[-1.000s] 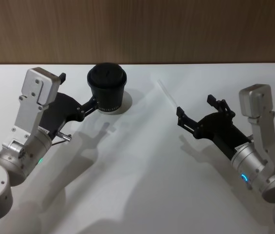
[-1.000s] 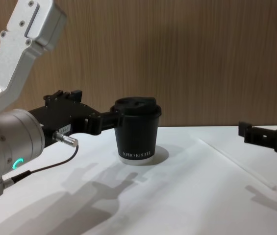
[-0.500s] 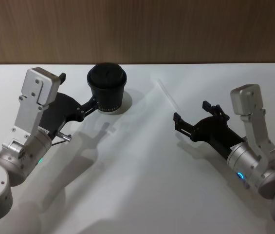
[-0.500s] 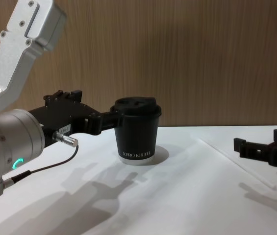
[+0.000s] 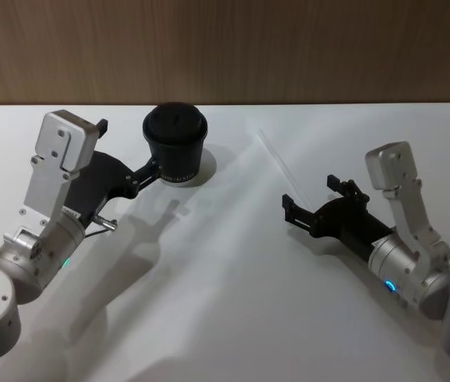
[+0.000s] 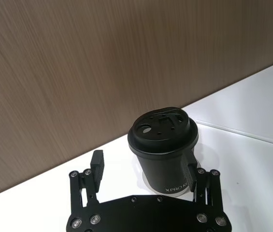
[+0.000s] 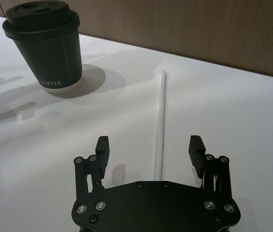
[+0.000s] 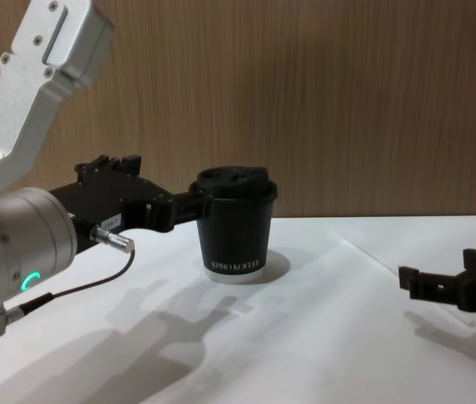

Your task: Pick up the straw with one hand, pass it to the other hand, and insert it into the cup.

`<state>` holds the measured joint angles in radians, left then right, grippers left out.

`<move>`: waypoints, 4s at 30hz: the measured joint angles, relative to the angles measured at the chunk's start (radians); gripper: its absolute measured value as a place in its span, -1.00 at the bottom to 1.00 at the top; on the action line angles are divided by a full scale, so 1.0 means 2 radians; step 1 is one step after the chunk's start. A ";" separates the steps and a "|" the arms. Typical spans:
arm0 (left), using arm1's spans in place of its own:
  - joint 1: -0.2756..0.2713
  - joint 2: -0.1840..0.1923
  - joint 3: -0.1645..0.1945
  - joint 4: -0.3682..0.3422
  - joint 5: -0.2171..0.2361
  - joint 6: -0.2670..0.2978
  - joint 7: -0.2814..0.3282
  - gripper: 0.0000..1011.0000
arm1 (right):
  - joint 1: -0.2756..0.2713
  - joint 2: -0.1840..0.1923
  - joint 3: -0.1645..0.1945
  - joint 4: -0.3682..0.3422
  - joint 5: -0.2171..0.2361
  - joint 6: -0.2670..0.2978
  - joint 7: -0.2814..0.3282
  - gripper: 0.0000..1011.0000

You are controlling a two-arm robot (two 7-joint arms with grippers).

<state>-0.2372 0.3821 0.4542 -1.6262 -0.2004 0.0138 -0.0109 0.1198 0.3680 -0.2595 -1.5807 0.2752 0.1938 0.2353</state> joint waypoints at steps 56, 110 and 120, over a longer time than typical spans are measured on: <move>0.000 0.000 0.000 0.000 0.000 0.000 0.000 0.98 | 0.031 -0.003 -0.001 0.081 -0.038 -0.038 0.022 -0.41; 0.000 0.000 0.000 0.000 0.000 0.000 0.000 0.98 | 0.027 -0.004 0.021 0.072 -0.053 -0.209 0.036 -1.00; 0.000 0.000 0.000 0.000 0.000 0.000 0.000 0.98 | 0.031 0.005 0.025 0.057 -0.014 -0.269 0.093 -1.00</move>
<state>-0.2372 0.3821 0.4542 -1.6262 -0.2005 0.0138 -0.0109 0.1822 0.3790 -0.2093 -1.4674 0.2471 -0.3447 0.4220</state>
